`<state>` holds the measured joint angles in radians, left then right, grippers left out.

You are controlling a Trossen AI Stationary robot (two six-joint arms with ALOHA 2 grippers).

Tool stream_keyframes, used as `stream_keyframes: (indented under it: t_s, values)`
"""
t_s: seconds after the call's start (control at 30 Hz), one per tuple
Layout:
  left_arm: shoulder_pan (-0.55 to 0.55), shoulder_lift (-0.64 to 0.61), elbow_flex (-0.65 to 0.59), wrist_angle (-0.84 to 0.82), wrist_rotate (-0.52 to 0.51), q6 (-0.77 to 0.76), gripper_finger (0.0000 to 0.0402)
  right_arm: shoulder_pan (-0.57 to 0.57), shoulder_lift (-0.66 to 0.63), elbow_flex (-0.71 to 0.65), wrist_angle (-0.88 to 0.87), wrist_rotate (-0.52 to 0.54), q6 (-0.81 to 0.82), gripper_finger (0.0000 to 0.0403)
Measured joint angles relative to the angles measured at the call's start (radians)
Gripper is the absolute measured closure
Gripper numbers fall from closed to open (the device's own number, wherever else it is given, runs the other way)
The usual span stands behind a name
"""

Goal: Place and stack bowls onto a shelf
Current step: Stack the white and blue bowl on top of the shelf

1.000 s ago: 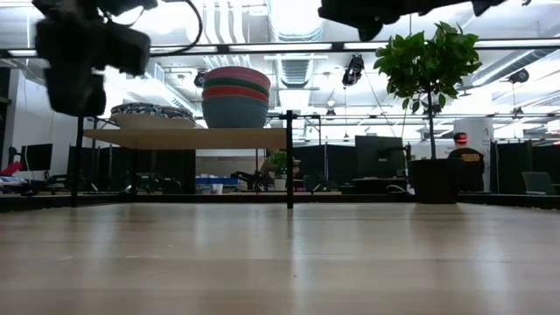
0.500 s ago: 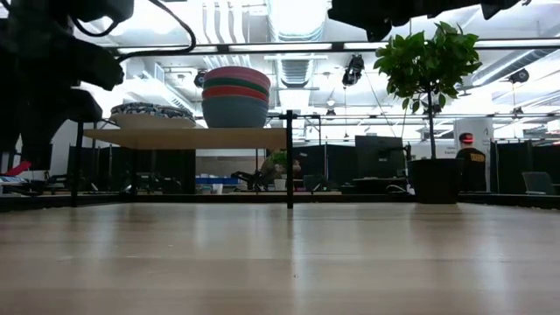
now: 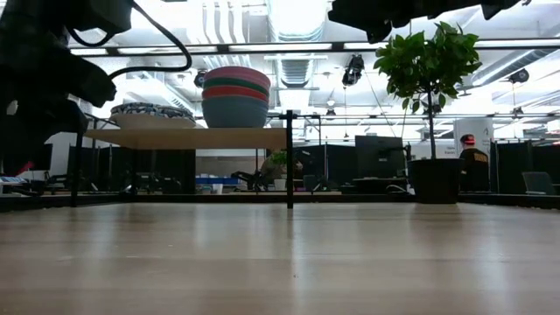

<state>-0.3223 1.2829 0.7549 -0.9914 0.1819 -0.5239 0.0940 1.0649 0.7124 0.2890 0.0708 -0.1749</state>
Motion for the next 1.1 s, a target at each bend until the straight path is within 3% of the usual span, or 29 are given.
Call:
stream_keyframes:
  t_s: [0.17, 0.37, 0.57, 0.8, 0.93, 1.1]
  values:
    - [-0.041, 0.032, -0.024, 0.078, 0.017, 0.019, 0.0134, 0.000, 0.000, 0.000, 0.000, 0.000, 0.000, 0.0282]
    - [-0.069, 0.063, -0.062, 0.120, 0.020, 0.028, 0.0148, 0.000, 0.000, 0.000, -0.001, 0.000, 0.000, 0.0282]
    - [-0.080, 0.086, -0.062, 0.126, 0.020, 0.040, 0.0218, 0.000, 0.000, 0.000, -0.001, 0.000, -0.001, 0.0282]
    - [-0.081, 0.096, -0.041, 0.109, 0.042, 0.064, 0.0380, 0.000, 0.000, 0.000, -0.002, 0.000, -0.003, 0.0282]
    - [-0.081, 0.076, 0.019, 0.062, 0.049, 0.081, 0.0392, 0.000, 0.000, 0.000, -0.005, 0.000, -0.006, 0.0282]
    - [-0.043, -0.003, 0.179, -0.009, 0.000, 0.108, 0.0399, 0.000, 0.000, 0.000, -0.005, 0.000, -0.012, 0.0282]
